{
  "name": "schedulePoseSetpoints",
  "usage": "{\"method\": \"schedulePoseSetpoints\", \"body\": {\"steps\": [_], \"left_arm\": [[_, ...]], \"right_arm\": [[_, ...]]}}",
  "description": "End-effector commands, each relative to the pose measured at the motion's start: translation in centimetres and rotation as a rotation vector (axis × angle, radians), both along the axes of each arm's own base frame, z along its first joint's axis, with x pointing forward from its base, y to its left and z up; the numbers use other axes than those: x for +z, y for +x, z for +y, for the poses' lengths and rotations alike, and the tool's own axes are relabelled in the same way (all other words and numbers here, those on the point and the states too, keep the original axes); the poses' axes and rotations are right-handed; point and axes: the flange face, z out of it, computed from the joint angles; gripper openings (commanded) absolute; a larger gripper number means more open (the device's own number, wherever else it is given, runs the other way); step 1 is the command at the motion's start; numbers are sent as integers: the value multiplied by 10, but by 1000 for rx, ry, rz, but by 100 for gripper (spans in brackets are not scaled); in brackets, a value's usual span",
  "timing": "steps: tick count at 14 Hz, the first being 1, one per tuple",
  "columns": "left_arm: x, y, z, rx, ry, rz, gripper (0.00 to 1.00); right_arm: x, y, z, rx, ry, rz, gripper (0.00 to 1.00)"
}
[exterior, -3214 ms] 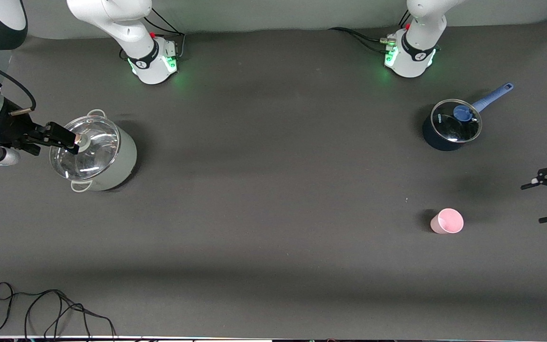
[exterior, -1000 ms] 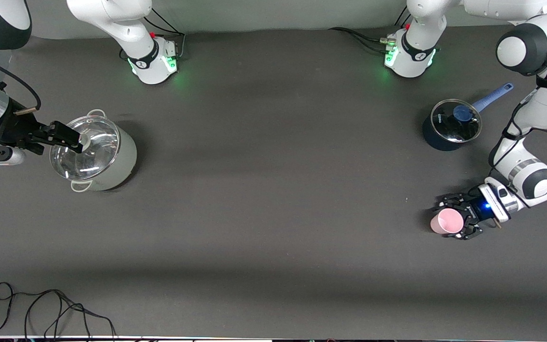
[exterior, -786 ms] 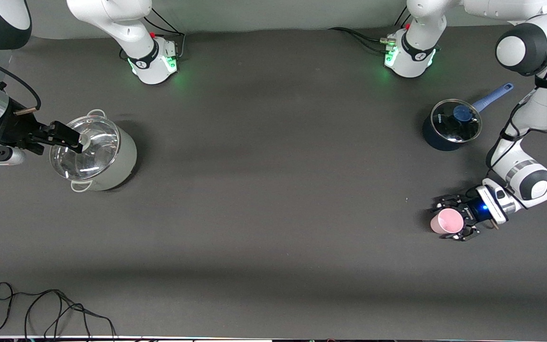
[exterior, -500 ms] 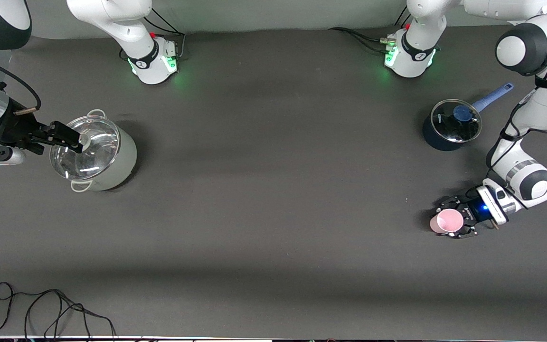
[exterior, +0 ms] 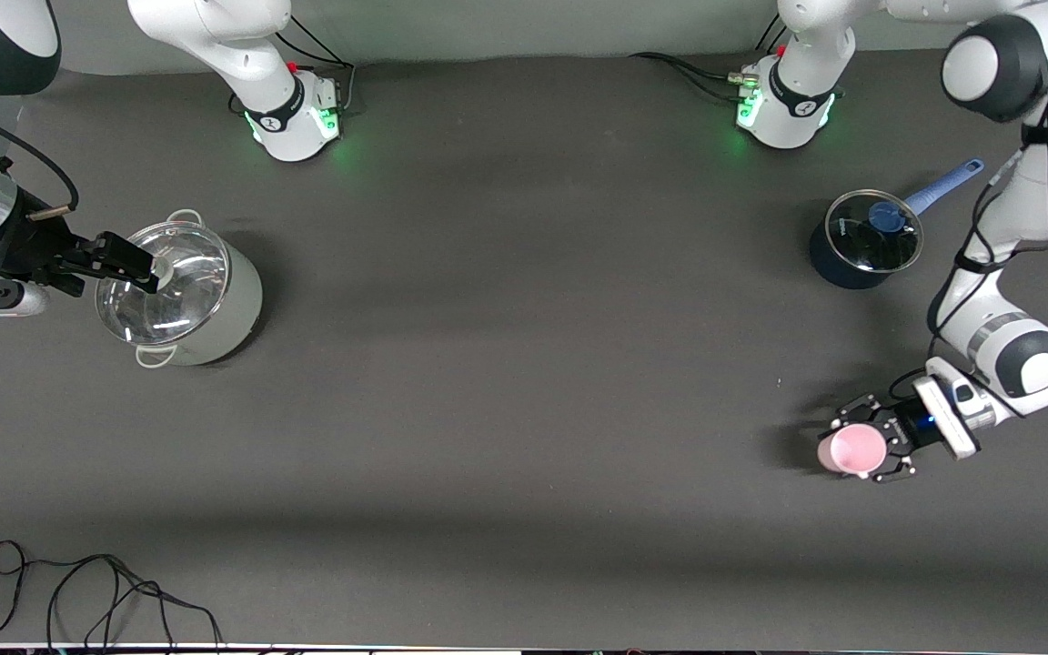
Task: Transfer pink cup from left to right arm
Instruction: 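Close the left gripper on the pink cup and lift it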
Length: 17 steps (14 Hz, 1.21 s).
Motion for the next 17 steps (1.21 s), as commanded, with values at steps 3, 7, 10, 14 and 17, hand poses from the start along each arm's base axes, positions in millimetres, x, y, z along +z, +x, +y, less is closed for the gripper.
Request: {"method": "schedulePoseSetpoints", "body": {"steps": [3, 7, 10, 14, 17], "left_arm": [[91, -25, -151, 135, -1, 28, 34], [156, -76, -286, 191, 2, 109, 35], [198, -118, -358, 176, 4, 148, 37], [239, -169, -423, 127, 9, 190, 37], [256, -181, -446, 132, 13, 207, 37]], "right_arm": [[1, 1, 0, 11, 1, 3, 100], [1, 1, 0, -113, 12, 5, 99], [4, 0, 25, -360, 93, 32, 99], [16, 3, 79, -597, 186, 68, 99], [33, 7, 145, -791, 230, 90, 99]]}}
